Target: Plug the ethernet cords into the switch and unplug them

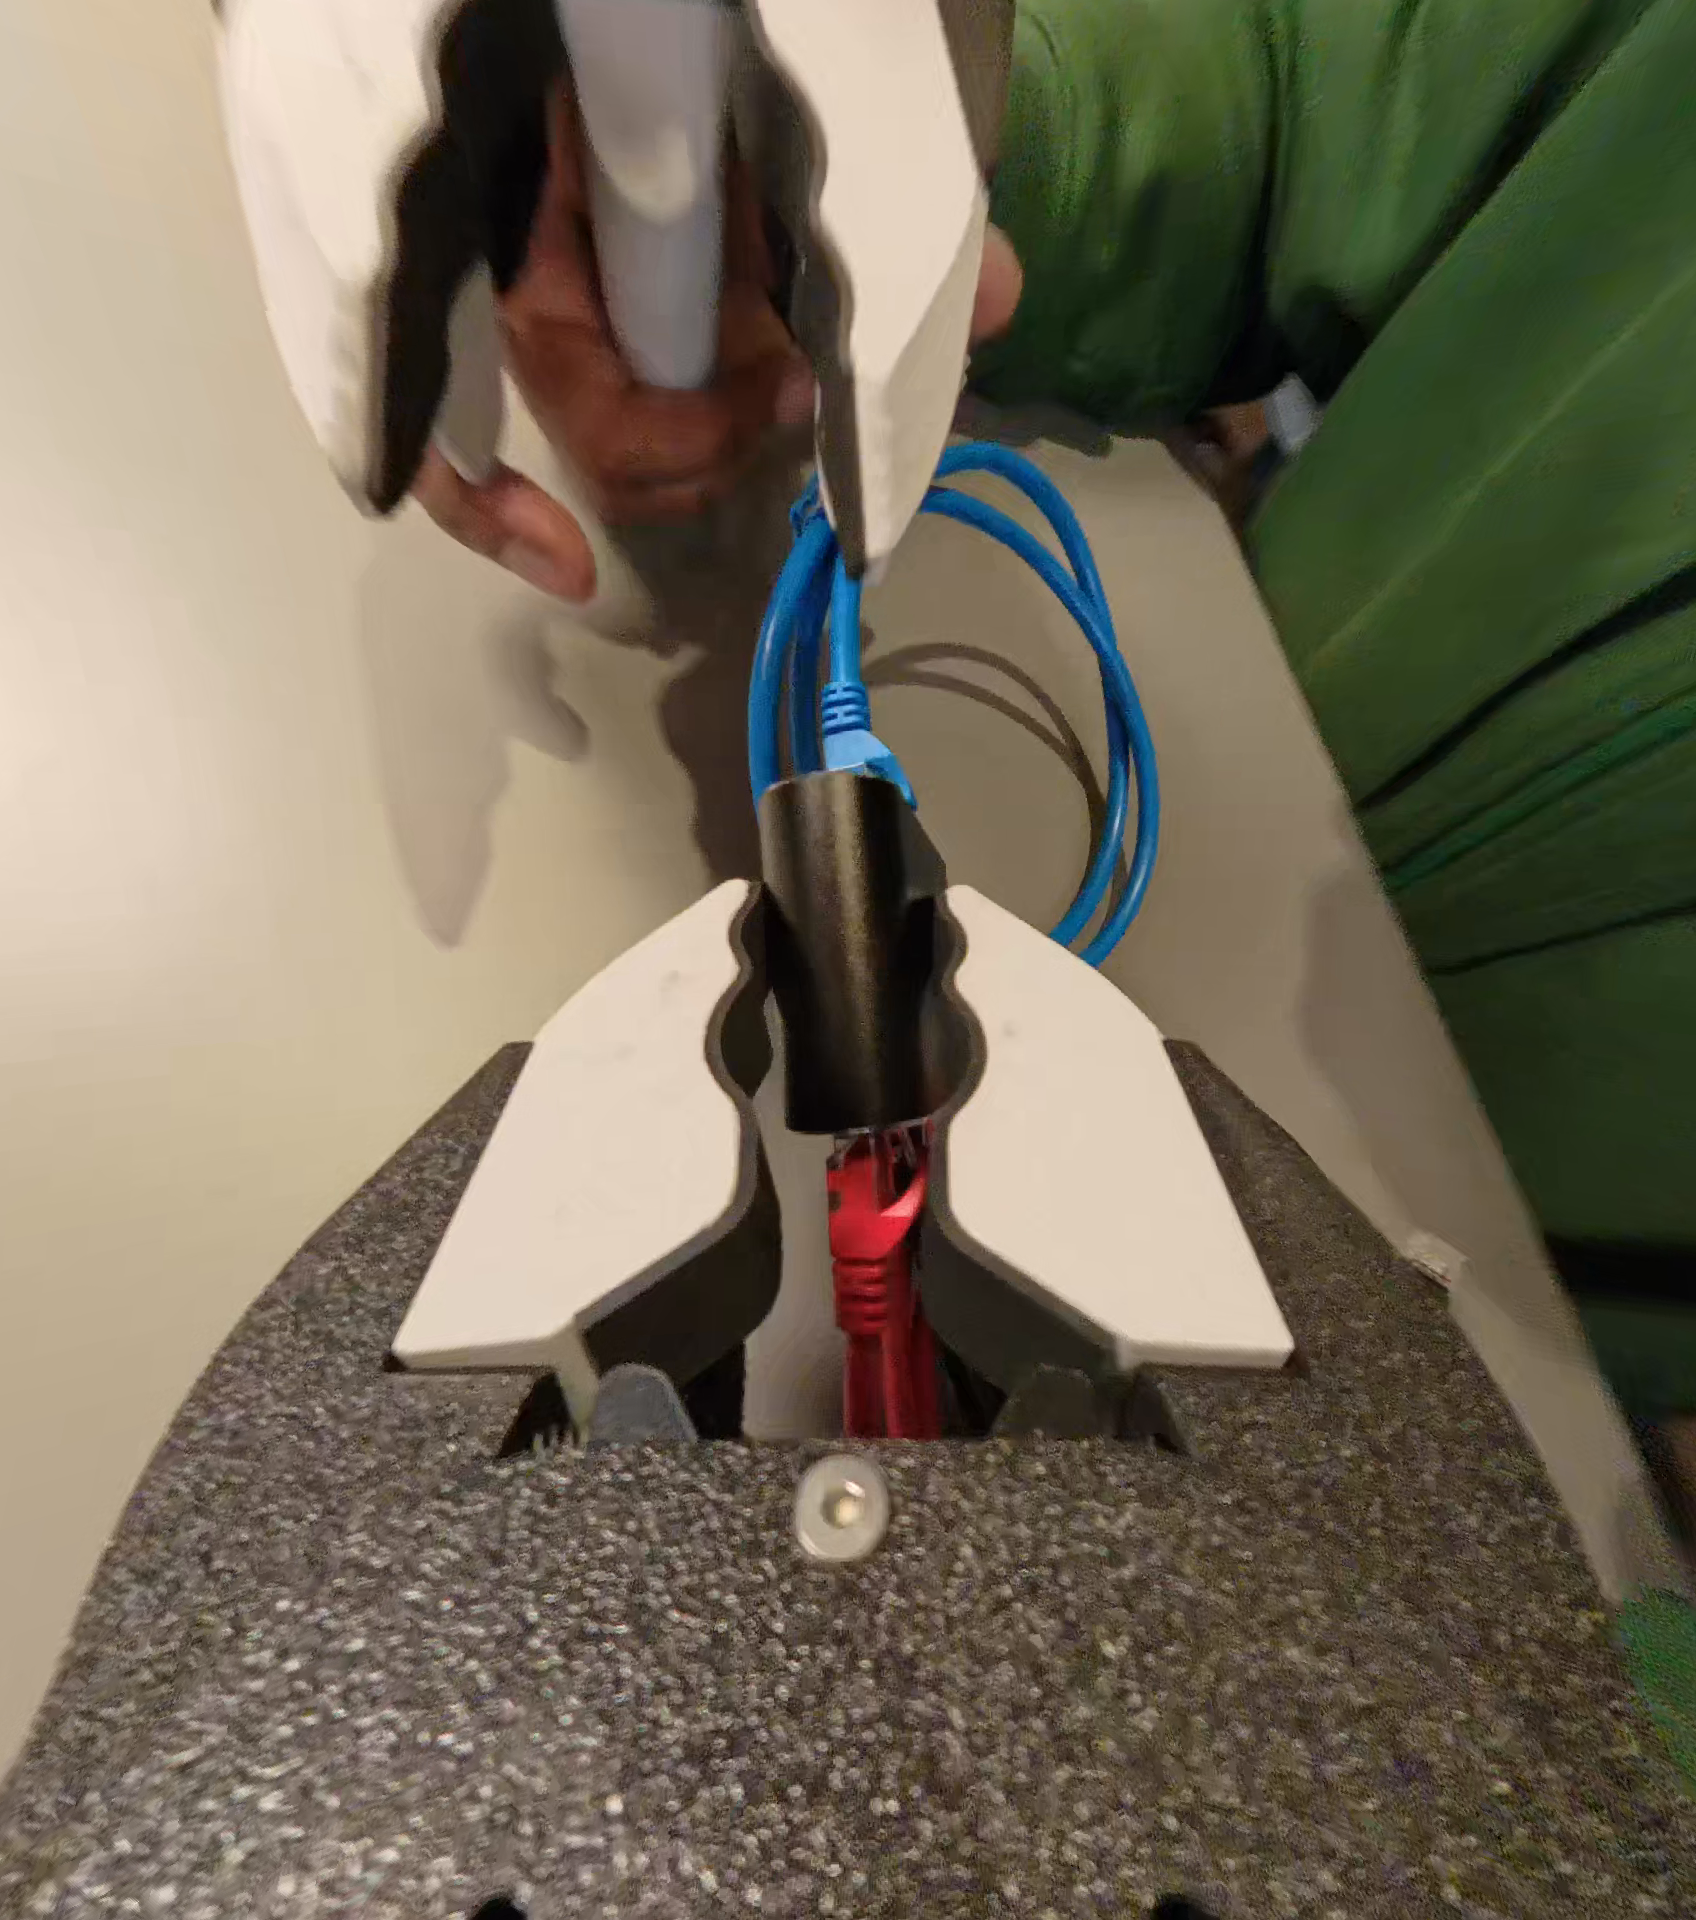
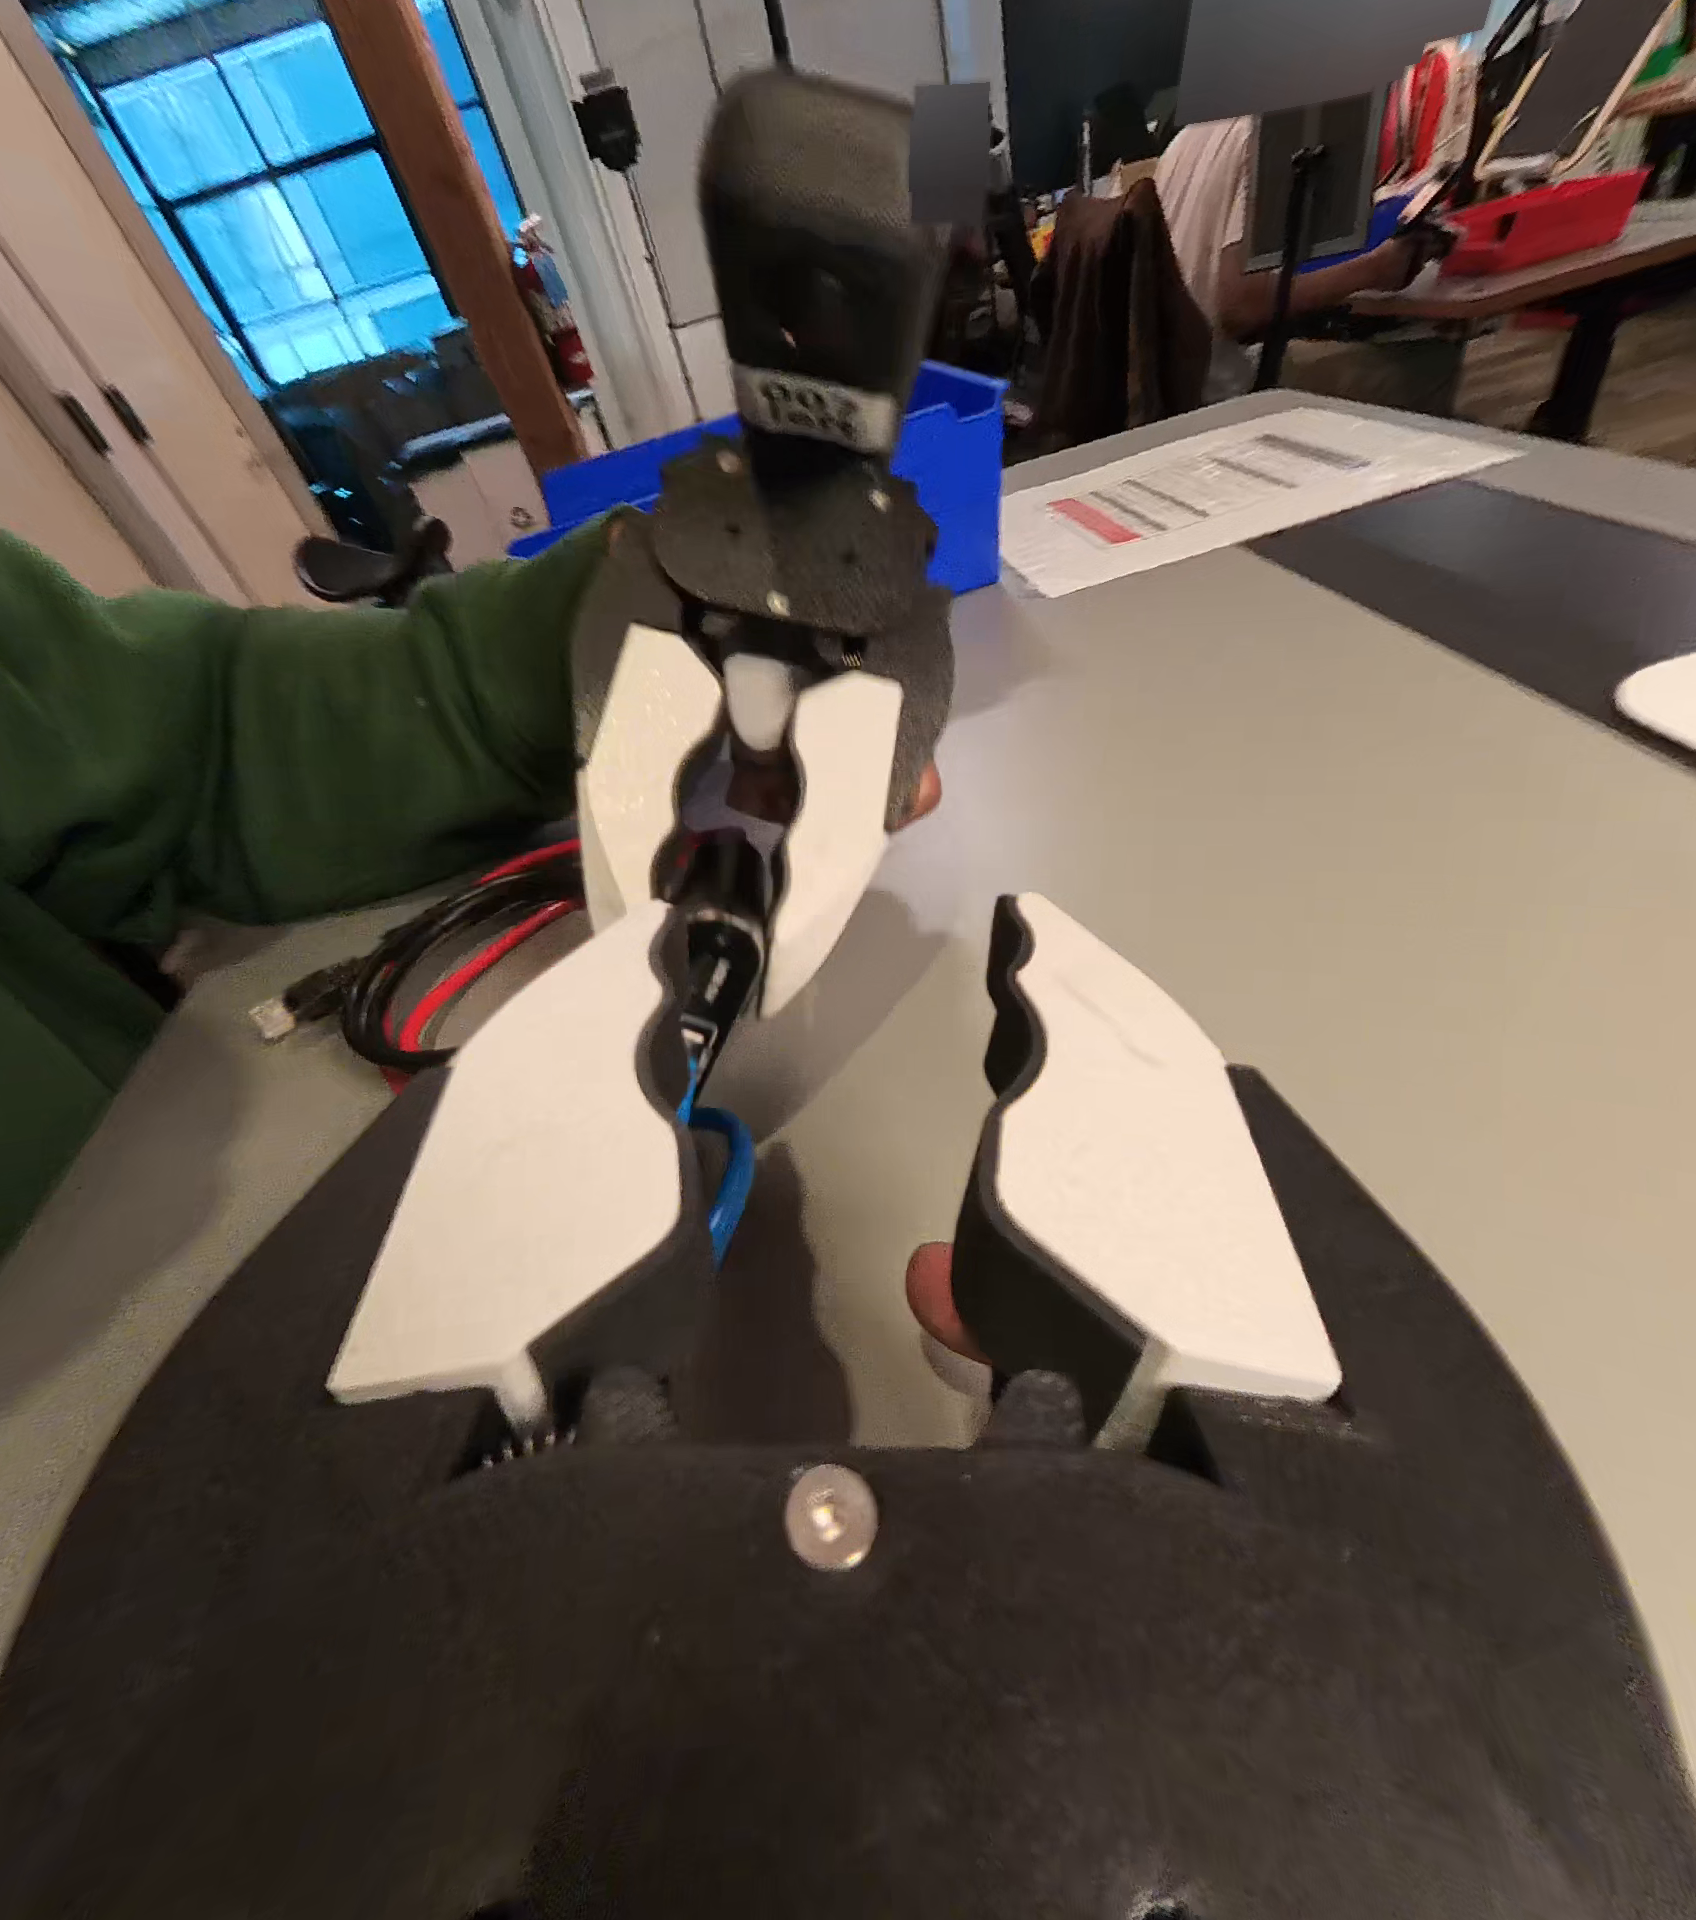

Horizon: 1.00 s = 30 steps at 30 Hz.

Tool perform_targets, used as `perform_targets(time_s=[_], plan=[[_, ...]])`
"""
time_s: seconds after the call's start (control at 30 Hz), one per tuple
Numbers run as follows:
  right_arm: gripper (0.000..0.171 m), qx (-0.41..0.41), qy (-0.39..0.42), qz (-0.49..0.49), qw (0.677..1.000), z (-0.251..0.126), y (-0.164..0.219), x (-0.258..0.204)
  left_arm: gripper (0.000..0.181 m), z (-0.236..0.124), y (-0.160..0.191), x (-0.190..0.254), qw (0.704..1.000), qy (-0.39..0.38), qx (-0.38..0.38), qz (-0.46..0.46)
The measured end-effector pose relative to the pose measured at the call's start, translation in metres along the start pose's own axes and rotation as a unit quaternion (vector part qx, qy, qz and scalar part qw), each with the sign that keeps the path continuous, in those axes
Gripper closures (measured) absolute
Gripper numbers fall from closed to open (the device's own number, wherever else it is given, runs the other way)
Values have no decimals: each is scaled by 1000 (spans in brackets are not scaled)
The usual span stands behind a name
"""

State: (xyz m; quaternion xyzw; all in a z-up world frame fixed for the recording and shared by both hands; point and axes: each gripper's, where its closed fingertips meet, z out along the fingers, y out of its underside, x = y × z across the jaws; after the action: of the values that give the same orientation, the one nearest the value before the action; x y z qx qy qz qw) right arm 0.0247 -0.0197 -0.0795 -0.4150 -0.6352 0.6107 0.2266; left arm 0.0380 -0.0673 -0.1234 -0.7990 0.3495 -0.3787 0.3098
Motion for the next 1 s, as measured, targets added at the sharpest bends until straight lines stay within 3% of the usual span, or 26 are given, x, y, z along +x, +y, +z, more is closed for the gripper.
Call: perform_targets(time_s=[0.17, 0.3, 0.43, 0.53, 0.77, 1.0], plan=[[121, 34, 110, -84, 990, -36, -42, 20, 153, -36, -35, -19, 979, -179, 17, 100], [120, 8, 217, -187, 958, -75, -67, 32, 154, -72, -58, -36, 937, -321, 33, 132], [126, -7, 210, -224, 952, -70, -74, 9, 154, -90, -72, -50, 909, -391, 96, 110], [133, -40, 149, -173, 973, -40, -50, -9, 155, -89, -76, -55, 910, -370, 175, 62], [137, -72, 73, 28, 994, -1, 7, -6, 155, -70, -62, -56, 916, -234, 323, -46], [136, -109, 56, 66, 990, 12, 38, -5, 155, -67, -42, -57, 895, -158, 392, -144]])
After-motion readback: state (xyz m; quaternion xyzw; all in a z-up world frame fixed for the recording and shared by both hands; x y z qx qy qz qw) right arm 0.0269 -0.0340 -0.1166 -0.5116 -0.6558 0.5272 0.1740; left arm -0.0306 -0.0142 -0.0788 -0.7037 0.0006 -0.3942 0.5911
